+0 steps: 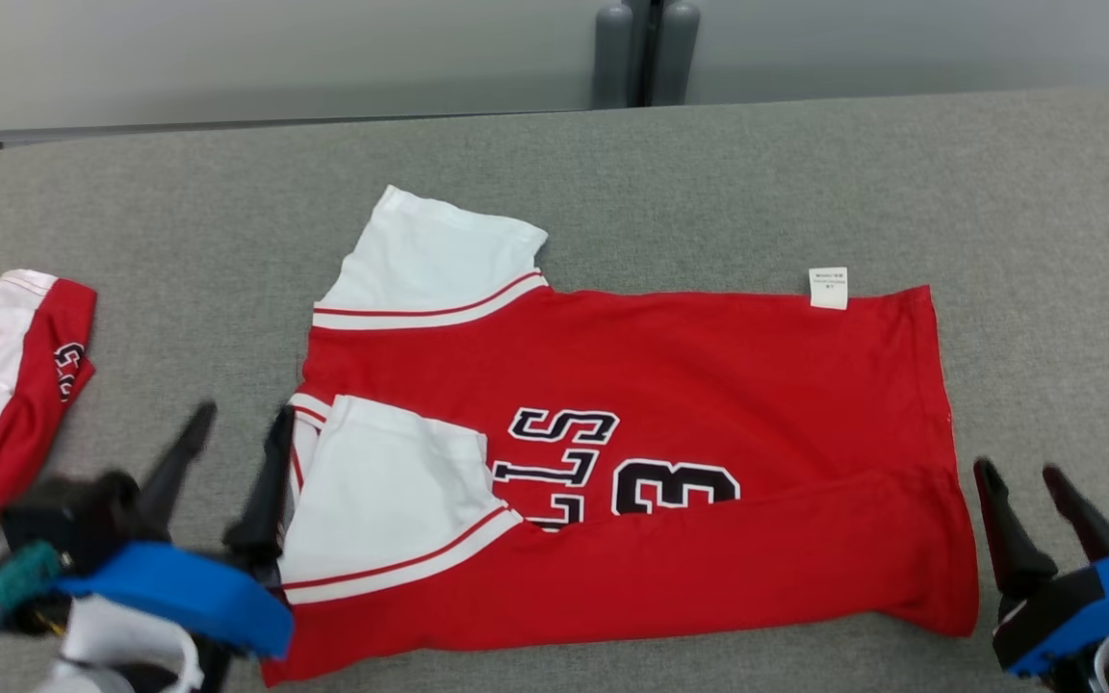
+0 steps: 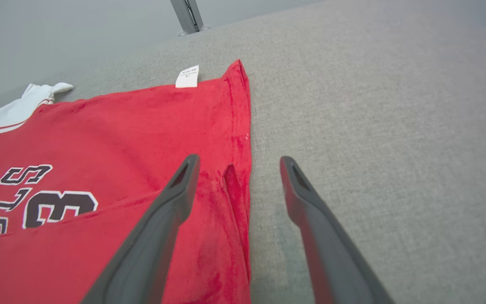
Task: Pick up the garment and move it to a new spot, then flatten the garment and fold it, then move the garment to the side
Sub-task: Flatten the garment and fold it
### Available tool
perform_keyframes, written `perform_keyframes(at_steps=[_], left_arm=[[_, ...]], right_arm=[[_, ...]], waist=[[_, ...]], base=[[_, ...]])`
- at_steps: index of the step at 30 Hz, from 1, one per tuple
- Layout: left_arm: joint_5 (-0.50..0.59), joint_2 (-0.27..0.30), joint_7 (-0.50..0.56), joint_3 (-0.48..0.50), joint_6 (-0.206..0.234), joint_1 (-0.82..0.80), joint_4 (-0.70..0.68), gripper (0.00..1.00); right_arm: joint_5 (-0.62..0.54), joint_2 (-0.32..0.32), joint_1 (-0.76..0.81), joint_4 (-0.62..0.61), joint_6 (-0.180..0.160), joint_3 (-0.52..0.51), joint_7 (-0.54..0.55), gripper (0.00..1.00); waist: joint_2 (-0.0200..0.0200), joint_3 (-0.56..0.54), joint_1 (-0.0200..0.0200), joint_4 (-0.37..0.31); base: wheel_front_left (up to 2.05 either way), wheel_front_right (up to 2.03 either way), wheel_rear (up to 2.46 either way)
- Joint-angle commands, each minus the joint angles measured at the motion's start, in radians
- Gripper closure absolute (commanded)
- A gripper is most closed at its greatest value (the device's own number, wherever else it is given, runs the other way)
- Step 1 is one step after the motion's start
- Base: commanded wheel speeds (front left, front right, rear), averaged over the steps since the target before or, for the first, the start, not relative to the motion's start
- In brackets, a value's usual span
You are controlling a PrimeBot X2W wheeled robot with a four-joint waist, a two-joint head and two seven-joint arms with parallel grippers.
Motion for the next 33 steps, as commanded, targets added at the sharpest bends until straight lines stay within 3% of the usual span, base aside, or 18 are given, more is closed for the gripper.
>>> perform_keyframes(at_steps=[1, 4, 9, 15, 24, 33], left_arm=[[0.029, 0.04, 0.02, 0.014, -0.015, -0.098, -0.005, 0.0], [0.063, 0.101, 0.071, 0.02, -0.052, -0.279, 0.023, 0.0], [0.048, 0.152, 0.175, 0.028, -0.115, -0.579, 0.147, 0.0], [0.059, 0.217, 0.344, -0.029, -0.173, -0.808, 0.344, 0.0], [0.042, 0.272, 0.488, -0.077, -0.198, -0.905, 0.506, 0.0], [-0.02, 0.279, 0.581, -0.089, -0.198, -0.875, 0.543, 0.0]], right_arm=[[-0.029, -0.001, -0.053, -0.022, 0.0, 0.007, -0.003, 0.0], [-0.068, -0.001, -0.153, -0.049, 0.0, 0.037, 0.012, 0.0], [-0.084, -0.002, -0.3, -0.05, 0.0, 0.118, 0.038, 0.0], [-0.073, -0.002, -0.416, -0.03, 0.0, 0.198, 0.033, 0.0], [-0.049, -0.001, -0.461, 0.005, 0.0, 0.231, -0.008, 0.0], [-0.028, -0.001, -0.48, 0.039, 0.0, 0.248, -0.039, 0.0]], waist=[[-0.0001, 0.012, 0.0, -0.01], [-0.0001, 0.045, 0.0, -0.032], [-0.0001, 0.124, 0.0, -0.093], [-0.0001, 0.226, 0.0, -0.178], [-0.0001, 0.32, 0.0, -0.263], [-0.0001, 0.334, 0.0, -0.297]], base=[[0.0, 0.0, 0.0], [0.0, 0.0, 0.0], [0.0, 0.0, 0.0], [0.0, 0.0, 0.0], [0.0, 0.0, 0.0], [0.0, 0.0, 0.0]])
